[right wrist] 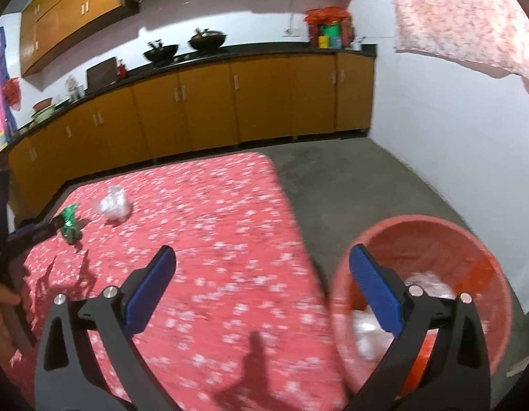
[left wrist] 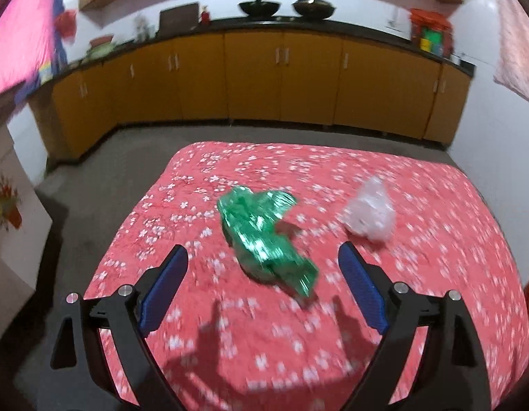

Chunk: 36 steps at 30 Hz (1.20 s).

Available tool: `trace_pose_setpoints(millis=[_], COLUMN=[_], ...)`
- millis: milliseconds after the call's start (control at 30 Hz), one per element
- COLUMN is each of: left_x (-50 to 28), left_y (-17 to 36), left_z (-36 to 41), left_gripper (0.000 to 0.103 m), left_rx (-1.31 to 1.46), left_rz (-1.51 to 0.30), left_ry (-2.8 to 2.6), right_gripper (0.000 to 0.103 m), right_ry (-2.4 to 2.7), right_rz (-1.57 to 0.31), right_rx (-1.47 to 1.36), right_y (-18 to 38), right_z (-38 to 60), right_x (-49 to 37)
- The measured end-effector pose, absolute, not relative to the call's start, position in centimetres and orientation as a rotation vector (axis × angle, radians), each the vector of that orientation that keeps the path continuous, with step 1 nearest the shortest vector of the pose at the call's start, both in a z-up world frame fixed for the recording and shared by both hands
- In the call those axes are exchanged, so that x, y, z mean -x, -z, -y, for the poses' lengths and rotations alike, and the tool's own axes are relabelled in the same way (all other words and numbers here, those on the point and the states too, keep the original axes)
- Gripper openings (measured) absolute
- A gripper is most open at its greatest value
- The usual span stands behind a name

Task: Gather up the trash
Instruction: 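Reach the left gripper to the green bag on the table and grasp it, then grasp the small clear bag with the right gripper while the left gripper holds the green bag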

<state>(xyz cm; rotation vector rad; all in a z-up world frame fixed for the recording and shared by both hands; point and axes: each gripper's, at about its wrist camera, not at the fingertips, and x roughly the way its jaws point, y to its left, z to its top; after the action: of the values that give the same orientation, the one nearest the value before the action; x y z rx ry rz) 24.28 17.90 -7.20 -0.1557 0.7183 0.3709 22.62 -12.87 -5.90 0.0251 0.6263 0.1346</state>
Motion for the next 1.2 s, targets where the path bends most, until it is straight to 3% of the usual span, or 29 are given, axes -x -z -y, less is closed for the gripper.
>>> trace_pose_setpoints(millis=[133, 300, 433, 533, 1033, 1200], left_x=[-26.2, -27.4, -27.6, -27.3, -17.3, -17.6], left_y=[8.3, 9.9, 10.6, 10.8, 9.2, 8.5], left_z=[-18.9, -19.2, -19.9, -20.4, -23.1, -24.4], left_gripper=[0.086, 0.071, 0.048, 0.043, 0.042, 0.042], left_rx=[0.153, 0.137, 0.176, 0.217, 0.234, 0.224], left_rz=[-0.752, -0.824, -0.86, -0.857, -0.768, -0.747], left_ry=[-0.391, -0.373, -0.355, -0.337, -0.346, -0.382], right_gripper=[0.099, 0.099, 0.099, 0.099, 0.098, 0.085], right_ry=[-0.172, -0.218, -0.246, -0.269, -0.424, -0.453], right_rz=[-0.649, -0.652, -0.659, -0.665, -0.717, -0.757], right_rx=[-0.016, 0.001, 0.001, 0.003, 0.051, 0.057], right_y=[6.6, 6.8, 7.0, 7.3, 8.7, 9.6], right_z=[10.3, 7.8, 6.4, 5.2, -5.5, -9.5], right_x=[-23.9, -25.1, -25.9, -26.4, -31.9, -35.0])
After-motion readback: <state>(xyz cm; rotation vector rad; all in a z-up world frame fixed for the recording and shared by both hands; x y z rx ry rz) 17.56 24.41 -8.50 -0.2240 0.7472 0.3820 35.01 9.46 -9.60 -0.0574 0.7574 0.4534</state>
